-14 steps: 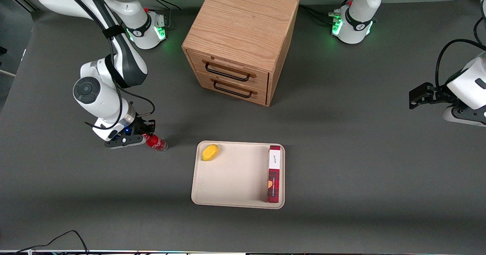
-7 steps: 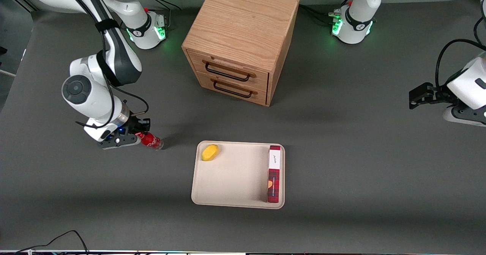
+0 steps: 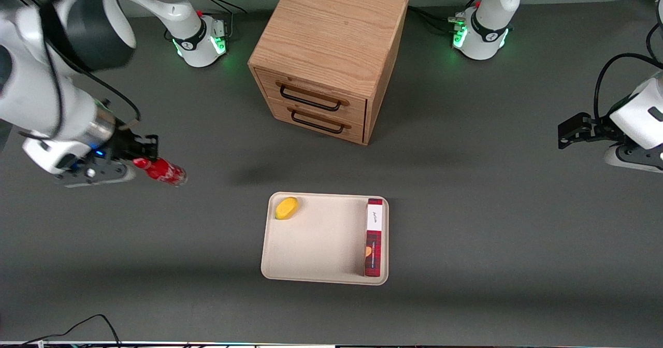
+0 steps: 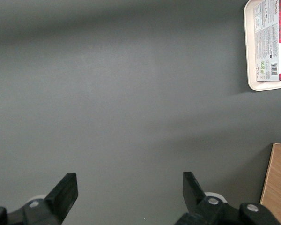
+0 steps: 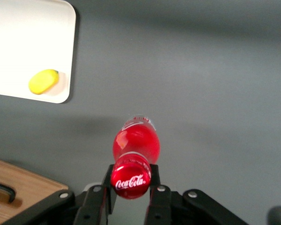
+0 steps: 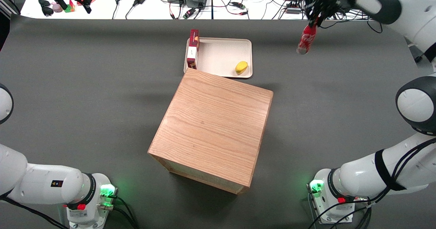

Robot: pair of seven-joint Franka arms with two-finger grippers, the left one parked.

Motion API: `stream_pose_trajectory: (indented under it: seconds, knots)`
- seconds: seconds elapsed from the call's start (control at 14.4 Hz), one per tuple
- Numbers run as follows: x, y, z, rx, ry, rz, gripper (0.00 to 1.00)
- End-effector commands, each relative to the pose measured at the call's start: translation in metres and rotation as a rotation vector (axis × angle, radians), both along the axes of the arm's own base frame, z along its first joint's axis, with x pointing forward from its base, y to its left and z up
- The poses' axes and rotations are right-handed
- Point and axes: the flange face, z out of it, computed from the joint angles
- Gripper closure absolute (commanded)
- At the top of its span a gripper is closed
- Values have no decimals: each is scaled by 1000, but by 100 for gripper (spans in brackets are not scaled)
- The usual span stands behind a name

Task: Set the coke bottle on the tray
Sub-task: 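Carry the bottle over the white tray beside the lemon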

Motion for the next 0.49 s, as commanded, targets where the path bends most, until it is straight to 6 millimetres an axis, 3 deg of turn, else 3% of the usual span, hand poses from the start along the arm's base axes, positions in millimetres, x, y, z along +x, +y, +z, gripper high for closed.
stream_pose_trajectory:
  seconds: [0.0,0.14,0.21,0.35,0.42]
  knots:
    - [2,-3,40,16,-32,-30,100]
    - [5,-1,53,48,-56,-28,100]
    - [9,2,49,51,-59,-26,100]
    - [17,20,47,50,-101,17,100]
    - [23,41,41,50,-125,59,100]
